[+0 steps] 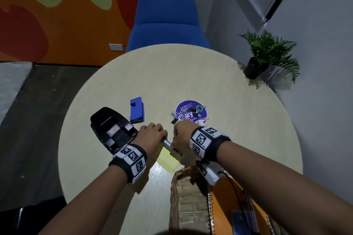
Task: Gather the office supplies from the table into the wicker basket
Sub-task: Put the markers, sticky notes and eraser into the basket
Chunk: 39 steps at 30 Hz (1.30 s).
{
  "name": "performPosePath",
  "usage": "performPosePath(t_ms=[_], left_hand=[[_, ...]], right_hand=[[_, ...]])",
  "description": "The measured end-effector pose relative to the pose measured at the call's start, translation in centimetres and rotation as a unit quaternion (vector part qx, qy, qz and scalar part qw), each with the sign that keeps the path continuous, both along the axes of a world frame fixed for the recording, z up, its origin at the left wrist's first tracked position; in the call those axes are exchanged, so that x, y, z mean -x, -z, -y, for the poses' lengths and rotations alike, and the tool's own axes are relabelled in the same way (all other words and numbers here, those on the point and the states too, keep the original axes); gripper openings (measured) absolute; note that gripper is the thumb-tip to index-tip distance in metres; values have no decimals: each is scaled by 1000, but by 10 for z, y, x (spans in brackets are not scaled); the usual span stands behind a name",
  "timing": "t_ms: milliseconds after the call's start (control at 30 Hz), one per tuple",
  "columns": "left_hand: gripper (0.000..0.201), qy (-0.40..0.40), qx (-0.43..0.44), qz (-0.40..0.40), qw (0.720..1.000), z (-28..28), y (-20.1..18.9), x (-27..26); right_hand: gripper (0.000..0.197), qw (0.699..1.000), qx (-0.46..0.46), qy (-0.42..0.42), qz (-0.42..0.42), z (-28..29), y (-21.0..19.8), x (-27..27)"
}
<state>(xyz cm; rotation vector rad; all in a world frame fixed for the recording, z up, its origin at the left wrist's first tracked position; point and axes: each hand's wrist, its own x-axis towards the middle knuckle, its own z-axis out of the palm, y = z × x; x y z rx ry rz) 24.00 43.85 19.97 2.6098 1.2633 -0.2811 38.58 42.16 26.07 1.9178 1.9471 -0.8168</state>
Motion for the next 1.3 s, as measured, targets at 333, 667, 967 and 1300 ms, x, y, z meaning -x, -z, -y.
performPosePath(t_ms=[333,667,967,1300], left_hand=[[65,-174,23,266,948,21,-34,12],[83,-293,123,-45,947,17,20,-8],[73,-362,135,20,922,14,14,-13],[24,-280,63,266,920,47,-75,-8]], right_hand=[[18,999,-38,-7,9,53,-55,-52],[19,971,47,229,44,244,-38,-144],[23,947,46,319,7,283,-6,-142],[23,936,9,349,-42,297,-2,-152]])
